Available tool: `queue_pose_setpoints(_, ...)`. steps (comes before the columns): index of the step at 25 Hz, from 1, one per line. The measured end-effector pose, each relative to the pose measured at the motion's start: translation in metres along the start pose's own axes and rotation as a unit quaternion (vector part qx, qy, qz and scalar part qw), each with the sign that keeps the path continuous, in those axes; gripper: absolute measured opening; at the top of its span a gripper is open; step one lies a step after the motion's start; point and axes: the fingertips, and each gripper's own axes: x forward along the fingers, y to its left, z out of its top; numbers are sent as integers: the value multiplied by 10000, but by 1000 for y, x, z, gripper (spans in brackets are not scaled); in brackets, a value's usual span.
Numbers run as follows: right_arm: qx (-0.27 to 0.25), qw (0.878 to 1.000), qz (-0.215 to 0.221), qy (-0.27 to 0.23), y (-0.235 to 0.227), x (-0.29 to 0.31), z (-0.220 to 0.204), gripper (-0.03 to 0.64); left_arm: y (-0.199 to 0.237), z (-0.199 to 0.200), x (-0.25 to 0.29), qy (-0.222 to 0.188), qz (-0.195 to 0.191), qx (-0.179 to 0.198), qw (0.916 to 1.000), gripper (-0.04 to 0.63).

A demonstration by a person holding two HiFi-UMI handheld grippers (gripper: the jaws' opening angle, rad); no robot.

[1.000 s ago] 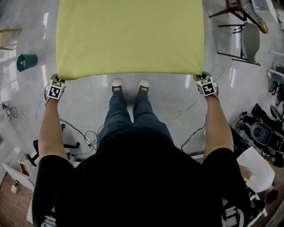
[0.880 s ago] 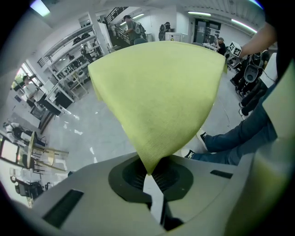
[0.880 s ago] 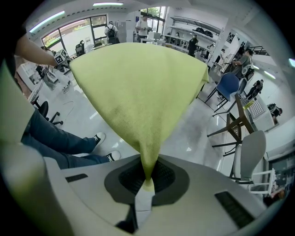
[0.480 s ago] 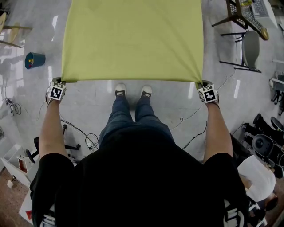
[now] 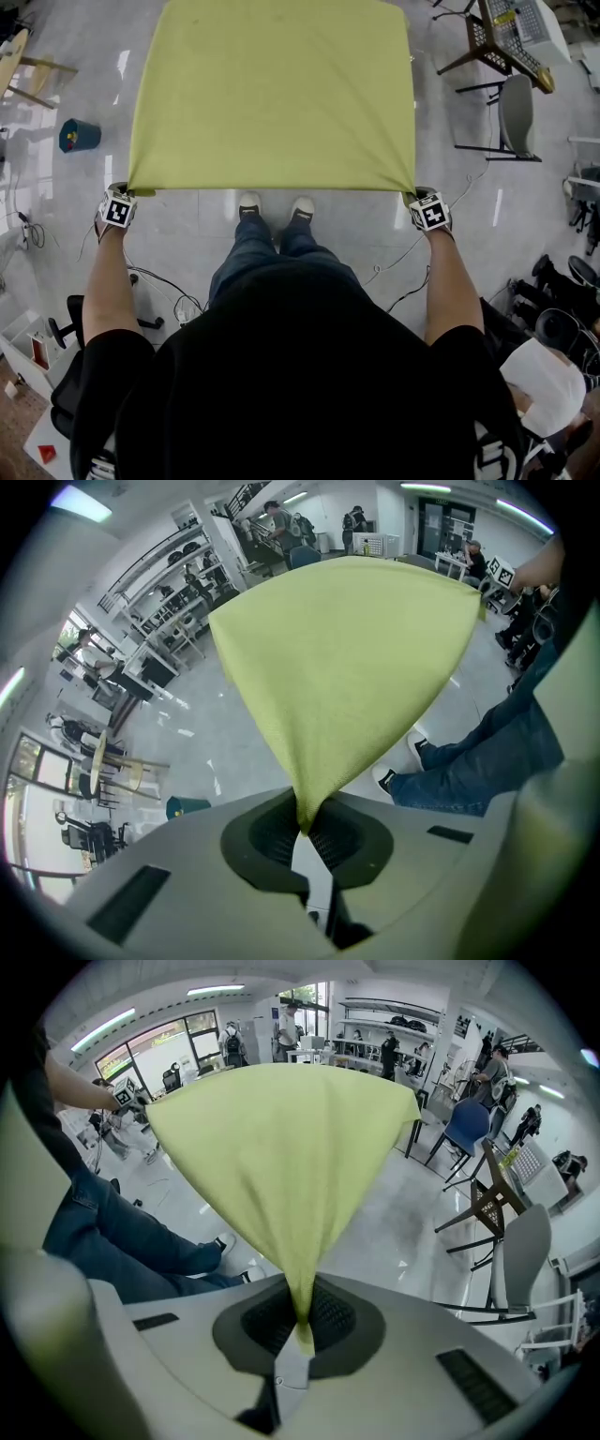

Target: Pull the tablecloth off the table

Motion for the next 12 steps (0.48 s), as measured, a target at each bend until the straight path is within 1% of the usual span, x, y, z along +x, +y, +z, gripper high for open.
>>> queue_pose_setpoints(3,5,10000,37,-63,2,-9,-12,17,-10,-4,-15,8,116,68,9999,23)
queue_pose_setpoints(7,-92,9999,39,-93,9,-21,-22,18,-12,-8,-33,-28,227,64,9997,23)
queue_pose_setpoints(12,-63,9998,-128,-133,29,-41,-27,18,-11,-30,-42,-67,166,215,9996,23)
